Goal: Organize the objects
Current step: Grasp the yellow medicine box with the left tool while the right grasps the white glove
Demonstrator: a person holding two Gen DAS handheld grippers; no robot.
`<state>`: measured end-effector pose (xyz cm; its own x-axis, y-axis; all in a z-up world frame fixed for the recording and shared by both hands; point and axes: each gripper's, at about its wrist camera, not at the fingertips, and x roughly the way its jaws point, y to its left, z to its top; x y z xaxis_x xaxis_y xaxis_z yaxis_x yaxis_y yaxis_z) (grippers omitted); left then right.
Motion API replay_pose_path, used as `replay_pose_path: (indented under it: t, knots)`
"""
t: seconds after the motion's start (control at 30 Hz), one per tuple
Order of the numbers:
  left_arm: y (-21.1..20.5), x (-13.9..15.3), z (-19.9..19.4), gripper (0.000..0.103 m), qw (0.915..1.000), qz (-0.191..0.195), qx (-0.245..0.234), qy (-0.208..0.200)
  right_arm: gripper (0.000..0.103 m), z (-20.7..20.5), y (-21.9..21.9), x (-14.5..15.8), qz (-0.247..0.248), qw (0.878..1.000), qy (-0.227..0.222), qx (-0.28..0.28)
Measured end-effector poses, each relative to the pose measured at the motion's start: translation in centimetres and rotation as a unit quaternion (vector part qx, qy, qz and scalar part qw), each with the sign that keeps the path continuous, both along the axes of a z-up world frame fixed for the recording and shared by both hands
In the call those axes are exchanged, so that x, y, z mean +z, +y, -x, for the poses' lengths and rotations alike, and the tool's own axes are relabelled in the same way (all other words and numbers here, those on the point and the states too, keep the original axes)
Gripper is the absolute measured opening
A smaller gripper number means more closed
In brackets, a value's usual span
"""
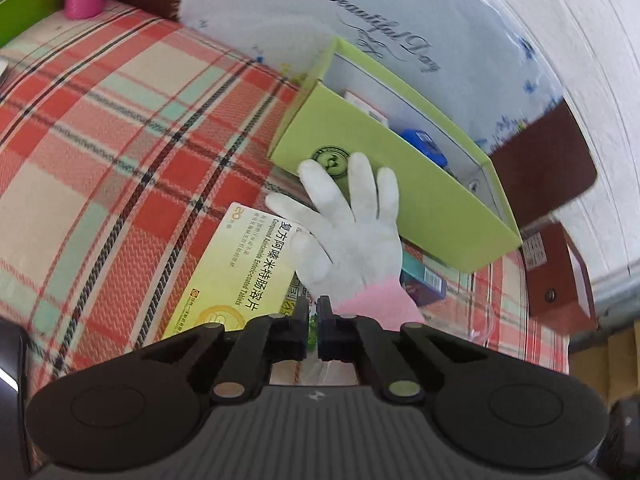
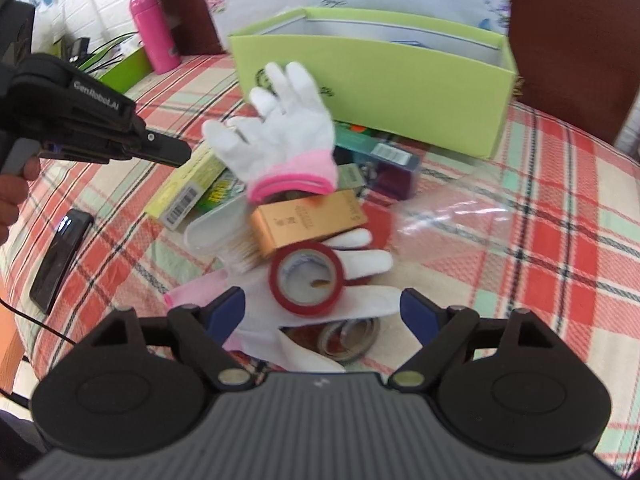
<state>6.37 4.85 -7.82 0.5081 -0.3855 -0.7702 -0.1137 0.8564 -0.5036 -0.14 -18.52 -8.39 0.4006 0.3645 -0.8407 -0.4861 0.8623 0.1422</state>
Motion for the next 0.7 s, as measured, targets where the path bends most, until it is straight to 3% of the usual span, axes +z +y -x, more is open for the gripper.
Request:
replay_pose_path:
  t: [0.03,0.1,0.2,0.27,0.4,0.57,0.7]
  knots:
    - [-0.6,-0.1,-0.3,0.007,0.9999,0.007,0.005,0.007,0.086,-0.1,0.5,-0.1,0.000,1.000,0.001,0.006]
    - [-1.9,-0.4,-0.8,0.032,0.9997,0.019,0.008,0.015,0.086,0.0,1.2,0.1,0.001,1.000,-0.005,0.024]
    - [-3.8,-0.7,-1.4,0.054,1.0000,-0.002,0.000,-0.003,0.086,0.2,1.9,0.5,0.011,0.999,-0.025,0.046]
    - [-4.7,-1.0,-2.0,0.054,0.9997,-0.021,-0.002,-0.009,0.086,0.1,2.1,0.8,0.024,0.997,-0.044,0.052]
    - [-4.9,-1.9,-3.5,0.058,0.9996,-0.021,0.007,0.019,0.086,-1.4,2.3,1.0,0.023,0.997,-0.060,0.053]
    - [-3.3,-1.0,-3.5,0.058,0.9993,0.007,0.021,0.030,0.086,-4.2,3.9,0.4,0.017,0.996,-0.061,0.063]
    - [-0.8,1.0,-1.9,0.059,0.9991,0.014,0.039,-0.010,0.087,-6.6,5.4,-0.2,-0.001,0.997,-0.051,0.066]
